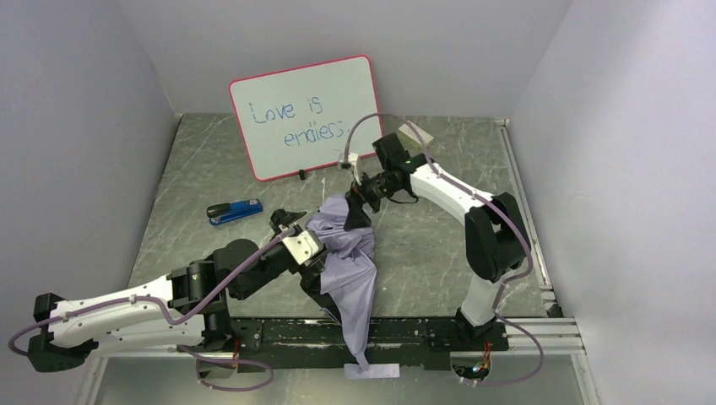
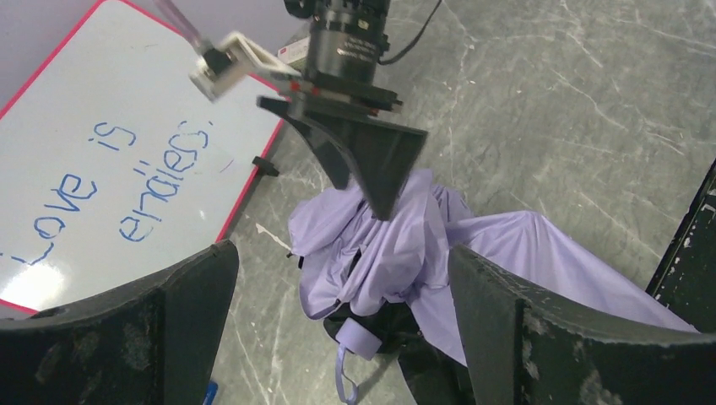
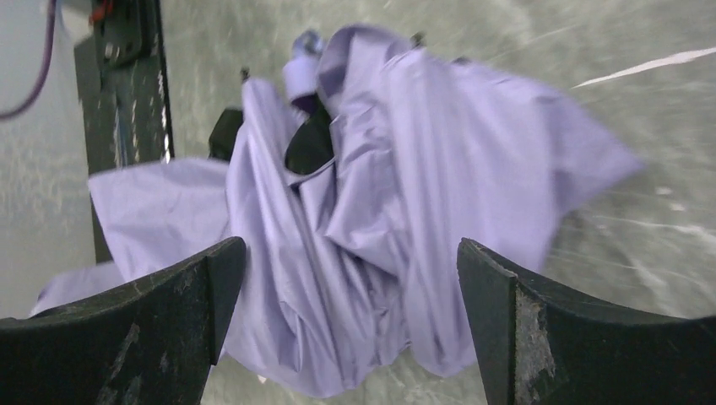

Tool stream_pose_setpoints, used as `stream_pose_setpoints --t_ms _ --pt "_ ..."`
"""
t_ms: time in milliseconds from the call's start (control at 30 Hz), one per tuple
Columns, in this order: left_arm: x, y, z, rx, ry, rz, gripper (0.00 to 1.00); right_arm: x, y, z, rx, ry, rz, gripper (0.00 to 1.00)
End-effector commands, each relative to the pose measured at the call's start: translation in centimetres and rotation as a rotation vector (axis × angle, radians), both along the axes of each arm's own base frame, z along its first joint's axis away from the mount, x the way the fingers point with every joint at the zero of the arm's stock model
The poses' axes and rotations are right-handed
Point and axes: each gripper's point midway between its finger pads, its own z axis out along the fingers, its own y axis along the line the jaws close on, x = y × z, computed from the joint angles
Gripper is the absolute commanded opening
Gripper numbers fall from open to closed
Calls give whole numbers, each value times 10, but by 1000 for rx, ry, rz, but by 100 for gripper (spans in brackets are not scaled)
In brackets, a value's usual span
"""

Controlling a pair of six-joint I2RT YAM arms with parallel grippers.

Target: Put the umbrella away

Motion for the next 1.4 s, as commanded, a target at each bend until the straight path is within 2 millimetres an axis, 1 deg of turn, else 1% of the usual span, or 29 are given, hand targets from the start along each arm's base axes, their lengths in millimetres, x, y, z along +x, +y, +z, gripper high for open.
stream_pose_setpoints --t_ms 0,100,200,300,333,400,500,600,667,700,733,767,800,833,900,967,1033,1067,1133,1200,1233,1300,1367 --pt "-5 3 13 -35 8 -17 97 -37 -1 -9 -27 -16 204 100" --pt "-5 5 10 -20 4 -15 97 -43 -1 -24 -90 -26 246 100" --pt "-5 5 7 -6 2 -20 97 -47 -5 -51 -209 -30 273 100" --pt "-5 7 7 -6 3 -16 97 -57 -10 -77 -292 -35 302 100" --pt "-5 7 8 -9 3 -14 97 -57 -12 -85 -319 -47 294 100" --pt "-4 11 13 -26 1 1 97 -57 -11 -95 -336 -78 279 100" --pt "-3 16 20 -58 -3 19 97 -60 -12 -111 -380 -123 275 96" --pt "-1 21 30 -90 -4 44 97 -63 -14 -123 -431 -180 277 93" --pt "5 29 37 -122 5 109 97 -61 -16 -129 -452 -222 260 90" --pt "8 33 40 -145 15 146 97 -59 -18 -131 -464 -250 252 87" --pt "11 37 44 -165 24 181 97 -58 -19 -133 -473 -272 247 81" --pt "14 41 47 -186 37 212 97 -57 -21 -134 -483 -293 243 69" --pt "16 45 51 -208 49 249 97 -56 -21 -135 -488 -321 238 54" --pt "19 50 54 -228 62 288 97 -54 -22 -135 -496 -350 232 48" --pt "23 56 60 -258 86 341 97 -55 -24 -135 -493 -402 229 44" --pt "24 56 70 -284 97 362 97 -52 -23 -130 -484 -464 211 38" --pt "27 57 84 -303 87 383 97 -46 -20 -125 -463 -536 186 32" --pt "29 58 92 -307 78 394 97 -45 -23 -126 -474 -558 180 29" --pt "34 58 108 -317 61 413 97 -41 -22 -124 -481 -642 165 24" --pt "41 57 124 -334 46 421 97 -35 -24 -123 -506 -729 150 21" --pt "46 56 131 -342 39 423 97 -33 -23 -122 -511 -769 146 19" --pt "61 55 141 -350 32 435 97 -28 -24 -117 -528 -851 124 16" --pt "82 50 139 -329 60 426 97 -27 -23 -113 -519 -898 108 13"
